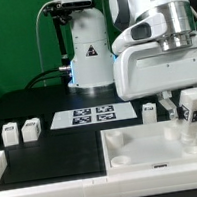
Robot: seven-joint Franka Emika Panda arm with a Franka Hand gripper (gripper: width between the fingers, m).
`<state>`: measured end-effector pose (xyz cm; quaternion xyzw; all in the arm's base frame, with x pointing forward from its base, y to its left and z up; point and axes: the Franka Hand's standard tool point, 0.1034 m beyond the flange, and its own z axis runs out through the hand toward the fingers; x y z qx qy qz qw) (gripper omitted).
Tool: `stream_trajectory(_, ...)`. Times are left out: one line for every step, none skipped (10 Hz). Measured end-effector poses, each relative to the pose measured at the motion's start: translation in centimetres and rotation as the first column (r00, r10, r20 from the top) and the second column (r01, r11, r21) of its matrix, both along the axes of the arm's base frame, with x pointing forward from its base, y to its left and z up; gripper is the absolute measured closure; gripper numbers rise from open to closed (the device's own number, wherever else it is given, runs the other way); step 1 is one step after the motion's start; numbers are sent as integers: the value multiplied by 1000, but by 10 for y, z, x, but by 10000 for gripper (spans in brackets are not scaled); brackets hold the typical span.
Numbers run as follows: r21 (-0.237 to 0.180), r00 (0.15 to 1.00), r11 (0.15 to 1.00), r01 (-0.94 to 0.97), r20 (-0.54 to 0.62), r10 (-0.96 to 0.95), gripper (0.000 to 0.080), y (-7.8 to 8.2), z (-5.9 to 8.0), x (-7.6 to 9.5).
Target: Assemble one leg
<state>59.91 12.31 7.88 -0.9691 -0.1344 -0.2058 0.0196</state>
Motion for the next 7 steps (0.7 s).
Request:
stream_trajectory(1,1000,1000,-1,8,1,511,0,-4,0)
stream_trajectory(4,999,1000,0,35,-1,511,-1,-5,3)
stream_trajectory(9,998,1000,2,65,-3,511,-1,-5,6)
stream_trajectory(14,995,1000,3,96,-5,511,-1,-8,8)
stream_trajectory(15,995,1000,3,103,-4,511,-1,-17,6)
stream_trajectory(18,992,1000,1,129,-4,511,0,-17,8)
stream_trajectory(19,989,1000,1,147,-4,511,-2,-17,10)
